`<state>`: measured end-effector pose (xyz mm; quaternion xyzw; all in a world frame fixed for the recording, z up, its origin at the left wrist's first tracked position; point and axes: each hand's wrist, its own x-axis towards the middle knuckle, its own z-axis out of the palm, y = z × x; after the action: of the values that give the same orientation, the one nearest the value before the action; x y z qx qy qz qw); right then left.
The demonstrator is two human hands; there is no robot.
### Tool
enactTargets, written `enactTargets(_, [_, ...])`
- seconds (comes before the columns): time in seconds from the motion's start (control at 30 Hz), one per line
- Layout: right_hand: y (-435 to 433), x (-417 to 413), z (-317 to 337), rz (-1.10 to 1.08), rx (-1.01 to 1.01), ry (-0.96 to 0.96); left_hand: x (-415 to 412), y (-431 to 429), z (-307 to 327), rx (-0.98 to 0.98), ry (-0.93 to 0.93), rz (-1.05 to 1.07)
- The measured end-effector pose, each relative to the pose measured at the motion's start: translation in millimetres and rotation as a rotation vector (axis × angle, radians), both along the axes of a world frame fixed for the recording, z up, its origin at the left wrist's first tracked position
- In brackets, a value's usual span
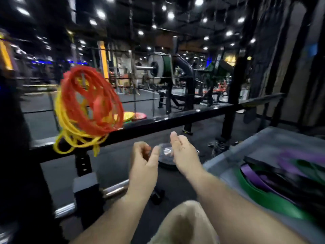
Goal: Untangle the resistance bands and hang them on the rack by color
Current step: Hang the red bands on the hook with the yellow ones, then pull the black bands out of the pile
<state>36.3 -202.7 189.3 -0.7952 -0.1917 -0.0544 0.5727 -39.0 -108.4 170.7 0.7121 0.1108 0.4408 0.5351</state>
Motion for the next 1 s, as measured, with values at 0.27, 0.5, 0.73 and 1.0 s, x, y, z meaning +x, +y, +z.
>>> enactTargets(0.27, [-167,50,-47,-0.476,-0.100,0.114,103,-146,-20,0.140,0.178,-0.458])
enactTargets(0.5, [-310,50,-76,-0.916,-0.425,0.083,184,-271,-69,0.442,0.443,-0.690])
enactTargets(0.73, [-374,43,-89,-1.007,-0.607,0.206,223,-303,-79,0.728,0.288,-0.499])
enactTargets(1.0, [-397,42,-91,-0.924,-0.687,0.326,251,-311,-68,1.029,0.646,-0.739])
